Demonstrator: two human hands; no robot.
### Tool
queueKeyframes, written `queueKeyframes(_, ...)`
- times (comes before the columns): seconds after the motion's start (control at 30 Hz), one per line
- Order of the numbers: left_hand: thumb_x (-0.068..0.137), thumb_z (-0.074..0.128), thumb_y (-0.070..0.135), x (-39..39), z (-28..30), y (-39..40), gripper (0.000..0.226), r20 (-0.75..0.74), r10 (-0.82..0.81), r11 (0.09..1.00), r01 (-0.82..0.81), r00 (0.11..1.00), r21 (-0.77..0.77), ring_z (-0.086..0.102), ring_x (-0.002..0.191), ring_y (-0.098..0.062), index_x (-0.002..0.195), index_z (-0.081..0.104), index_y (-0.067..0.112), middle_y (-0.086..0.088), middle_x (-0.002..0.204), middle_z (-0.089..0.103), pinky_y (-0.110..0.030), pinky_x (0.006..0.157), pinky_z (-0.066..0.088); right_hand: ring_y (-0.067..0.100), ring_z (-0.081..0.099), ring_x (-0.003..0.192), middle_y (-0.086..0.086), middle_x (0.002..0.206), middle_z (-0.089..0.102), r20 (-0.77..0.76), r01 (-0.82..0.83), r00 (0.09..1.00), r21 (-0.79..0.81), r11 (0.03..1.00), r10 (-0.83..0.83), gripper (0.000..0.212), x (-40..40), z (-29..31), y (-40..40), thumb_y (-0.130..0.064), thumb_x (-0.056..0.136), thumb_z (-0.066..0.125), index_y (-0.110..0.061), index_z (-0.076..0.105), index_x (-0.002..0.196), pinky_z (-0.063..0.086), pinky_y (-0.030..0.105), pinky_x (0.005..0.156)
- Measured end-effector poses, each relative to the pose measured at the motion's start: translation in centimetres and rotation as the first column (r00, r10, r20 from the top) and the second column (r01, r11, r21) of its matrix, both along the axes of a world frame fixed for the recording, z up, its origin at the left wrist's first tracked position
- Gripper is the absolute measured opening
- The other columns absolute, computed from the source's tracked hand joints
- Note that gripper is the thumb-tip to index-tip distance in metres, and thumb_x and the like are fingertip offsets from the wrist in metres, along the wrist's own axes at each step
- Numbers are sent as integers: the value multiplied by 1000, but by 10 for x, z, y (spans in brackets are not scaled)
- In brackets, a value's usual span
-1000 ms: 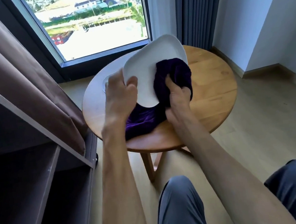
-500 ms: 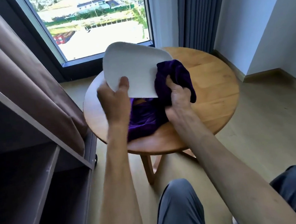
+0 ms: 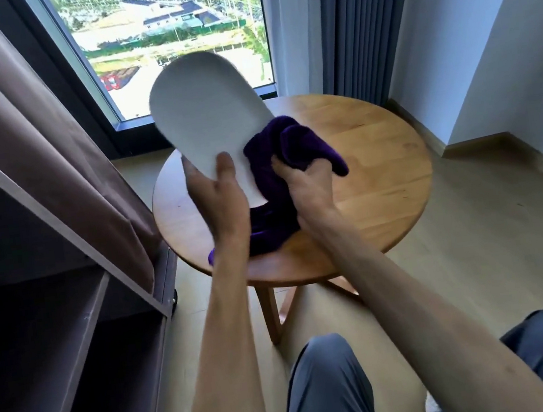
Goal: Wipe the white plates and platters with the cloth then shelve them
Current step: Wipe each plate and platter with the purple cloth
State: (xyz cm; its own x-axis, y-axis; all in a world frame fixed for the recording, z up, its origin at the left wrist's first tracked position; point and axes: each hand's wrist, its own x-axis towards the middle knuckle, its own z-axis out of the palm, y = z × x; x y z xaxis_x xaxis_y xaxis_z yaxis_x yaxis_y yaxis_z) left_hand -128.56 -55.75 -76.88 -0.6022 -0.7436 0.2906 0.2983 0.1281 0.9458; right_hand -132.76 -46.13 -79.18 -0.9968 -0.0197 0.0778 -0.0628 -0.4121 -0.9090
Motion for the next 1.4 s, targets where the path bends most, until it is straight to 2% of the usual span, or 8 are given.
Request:
queueKeyframes(0.1, 94, 60, 11, 10, 14, -24, 34, 243, -164, 908, 242, 956, -342, 66, 91, 8, 127, 63, 19, 17, 98, 71, -4, 64, 48, 17, 73, 89, 5, 93, 75, -95, -27, 995, 84, 996, 35, 19, -18, 11, 20, 4, 84, 75, -11, 70, 94, 60, 33, 81)
queueKeyframes(0.23, 90, 66, 14, 22, 30, -36, 27, 507, -384, 740, 586, 772, -331, 67, 81, 8, 98, 68, 40, 26, 82, 72, -8, 59, 48, 7, 71, 87, -2, 94, 72, -163, 17, 987, 161, 987, 9, 25, -40, 32, 35, 1, 82, 77, -19, 66, 93, 57, 27, 81)
queueKeyframes(0.37, 89, 64, 29, 28, 21, -19, 25, 59, -757, 645, 729, 651, 227, 74, 100, -21, 109, 79, 30, -2, 110, 77, -34, 79, 60, 11, 71, 92, 4, 101, 72, -189, 13, 982, 178, 984, 21, 26, -45, 47, 32, -4, 83, 79, -12, 67, 104, 56, 23, 80)
queueKeyframes(0.47, 98, 47, 38, 31, 4, -9, 39, -236, -734, 504, 743, 637, 441, 72, 104, -30, 115, 79, 24, -10, 116, 75, -42, 83, 60, 9, 68, 96, 2, 105, 71, -264, 54, 964, 346, 937, 42, 40, -38, 49, 24, -10, 79, 84, -9, 64, 114, 55, 20, 82)
queueKeyframes(0.73, 105, 40, 55, 24, 13, 4, 49, -157, -677, 587, 656, 719, 475, 75, 97, -27, 109, 81, 28, -11, 110, 76, -42, 77, 61, 22, 64, 106, 6, 112, 69, -391, 257, 919, 668, 699, 36, 45, -26, 66, -2, -22, 80, 81, -5, 63, 117, 52, 36, 94)
queueKeyframes(1.07, 93, 49, 73, -2, 34, -24, 88, -171, -517, 626, 507, 839, 593, 68, 115, -39, 136, 61, -3, -26, 126, 67, -55, 95, 57, 26, 67, 82, 15, 85, 71, -251, -94, 803, 842, 531, 540, 23, 2, 65, 6, -14, 73, 81, 0, 68, 86, 55, 43, 79)
queueKeyframes(1.3, 108, 39, 46, 10, 14, 5, 47, -234, -584, 617, 612, 777, 495, 69, 109, -31, 123, 73, 17, -16, 122, 71, -47, 96, 55, 23, 69, 82, 3, 82, 72, -409, 236, 905, 711, 663, 117, 22, -21, 74, -11, -24, 75, 78, -5, 68, 83, 56, 38, 75)
queueKeyframes(1.4, 102, 47, 29, 17, 13, 11, 34, -228, -600, 610, 623, 767, 490, 72, 97, -31, 111, 78, 18, -15, 110, 74, -45, 86, 60, 25, 63, 96, 3, 92, 68, -431, 367, 902, 795, 483, 25, 36, -42, 83, -11, -45, 73, 75, -13, 68, 86, 52, 38, 82)
